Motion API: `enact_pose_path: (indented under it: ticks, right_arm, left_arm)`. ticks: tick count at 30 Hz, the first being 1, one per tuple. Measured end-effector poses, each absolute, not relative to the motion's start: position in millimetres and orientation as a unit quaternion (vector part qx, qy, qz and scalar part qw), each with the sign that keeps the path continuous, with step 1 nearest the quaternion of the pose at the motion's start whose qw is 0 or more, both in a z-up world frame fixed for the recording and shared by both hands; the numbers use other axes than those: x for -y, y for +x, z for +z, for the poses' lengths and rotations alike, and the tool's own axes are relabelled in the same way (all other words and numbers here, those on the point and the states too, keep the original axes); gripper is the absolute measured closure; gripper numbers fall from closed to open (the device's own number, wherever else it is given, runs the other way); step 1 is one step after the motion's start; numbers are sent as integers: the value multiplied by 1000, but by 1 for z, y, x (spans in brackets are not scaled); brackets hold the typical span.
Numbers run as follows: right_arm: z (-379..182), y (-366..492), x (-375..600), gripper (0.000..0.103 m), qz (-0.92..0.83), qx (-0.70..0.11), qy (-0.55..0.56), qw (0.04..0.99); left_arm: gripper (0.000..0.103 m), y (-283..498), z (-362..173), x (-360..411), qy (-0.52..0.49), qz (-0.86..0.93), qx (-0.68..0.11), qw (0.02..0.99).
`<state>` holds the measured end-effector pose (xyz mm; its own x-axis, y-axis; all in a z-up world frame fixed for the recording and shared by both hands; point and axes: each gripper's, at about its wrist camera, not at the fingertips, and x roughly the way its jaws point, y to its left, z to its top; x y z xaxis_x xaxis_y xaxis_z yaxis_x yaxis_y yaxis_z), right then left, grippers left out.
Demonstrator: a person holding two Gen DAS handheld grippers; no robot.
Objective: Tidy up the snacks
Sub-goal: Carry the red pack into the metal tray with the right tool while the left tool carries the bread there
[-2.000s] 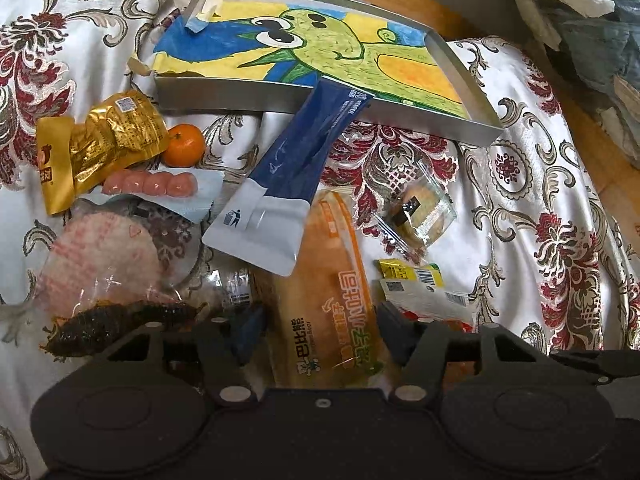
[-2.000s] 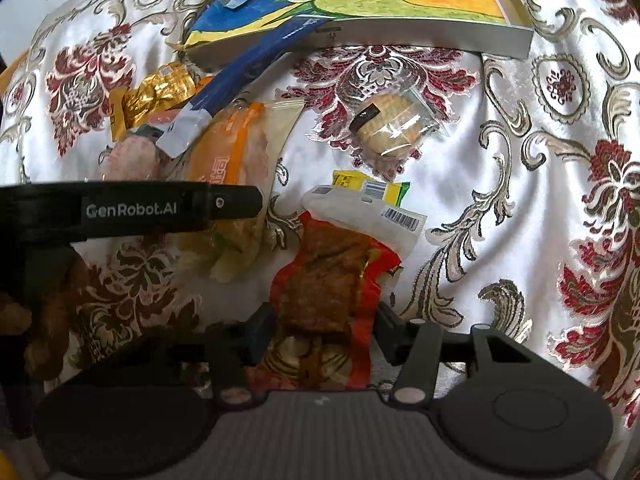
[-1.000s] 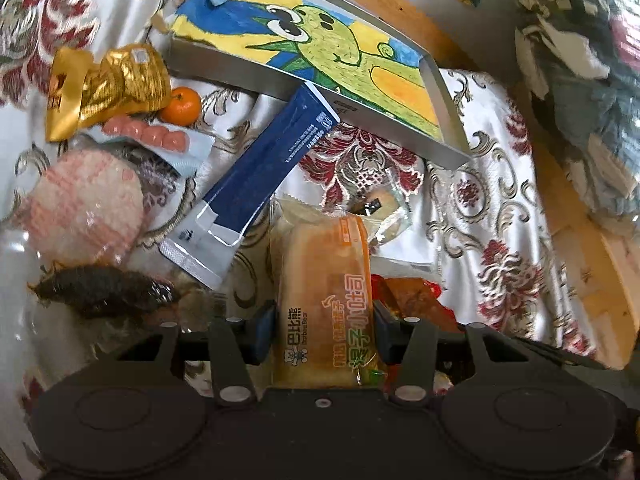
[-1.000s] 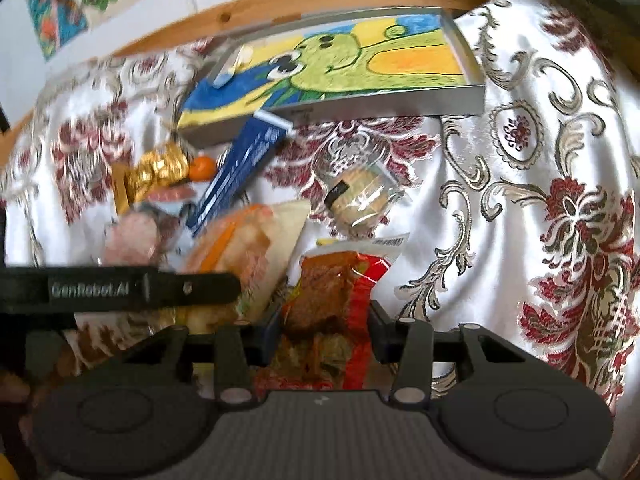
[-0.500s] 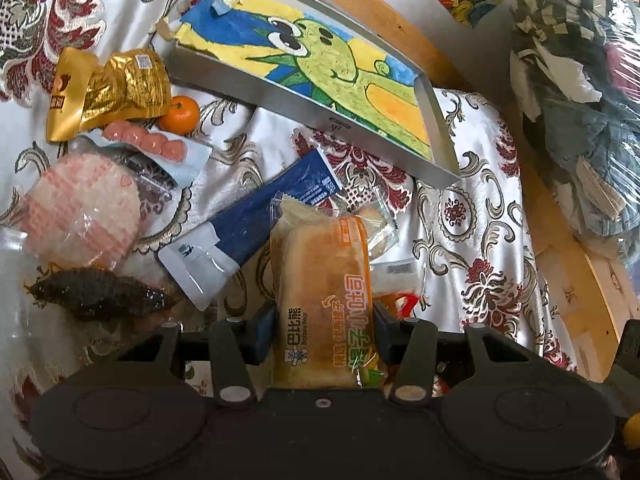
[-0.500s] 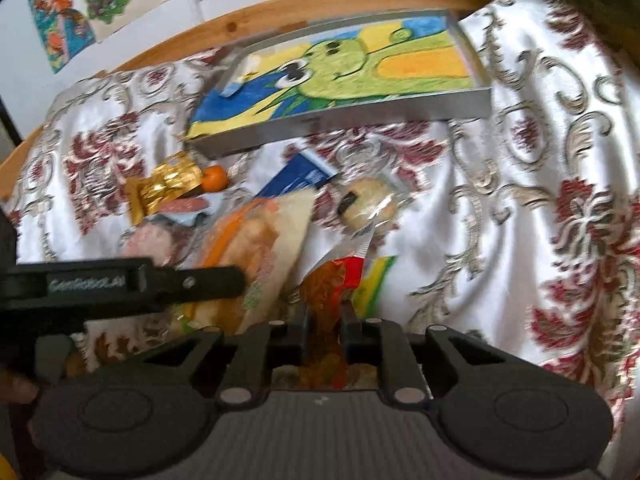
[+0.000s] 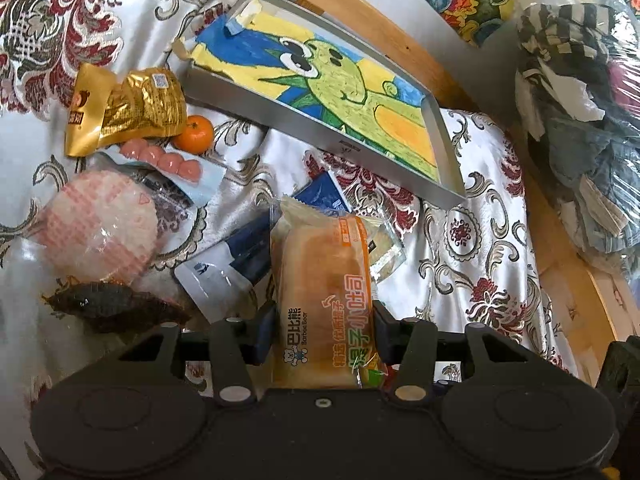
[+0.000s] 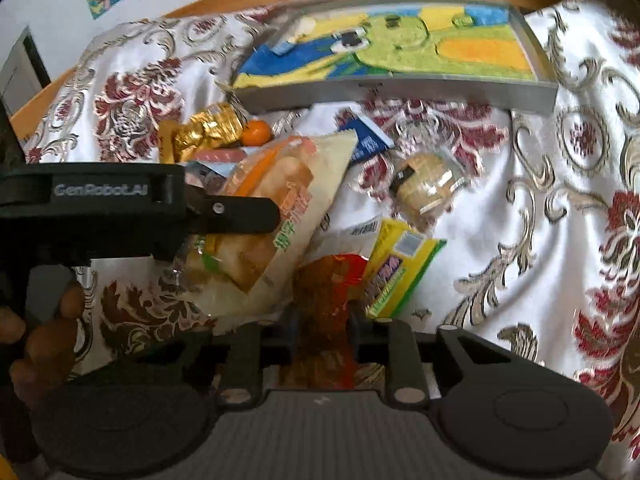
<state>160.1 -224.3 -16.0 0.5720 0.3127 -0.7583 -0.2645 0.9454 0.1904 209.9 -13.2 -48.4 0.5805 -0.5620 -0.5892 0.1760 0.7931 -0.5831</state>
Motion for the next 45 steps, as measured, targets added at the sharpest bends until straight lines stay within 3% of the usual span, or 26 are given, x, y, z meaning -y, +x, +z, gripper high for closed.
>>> enact_pose_path:
  ticks: [15,28,37,45]
  right_arm:
    - [10,135,205,88,156,-341,-67,924]
    - [45,145,199,88,129,-209,-133,960]
    - [64,233,201,88,117,-151,-81,978]
    - [50,313,212,88,153,-148,9,977]
  left_arm:
    - [53,211,-24,-4,-249,-198,-342,884]
    - [52,240,-6,-11,-257,-176,-302,901]
    - [52,306,18,-18,-261,-143,-224,928]
    - [52,361,1,-24,-259,-137,-199,935]
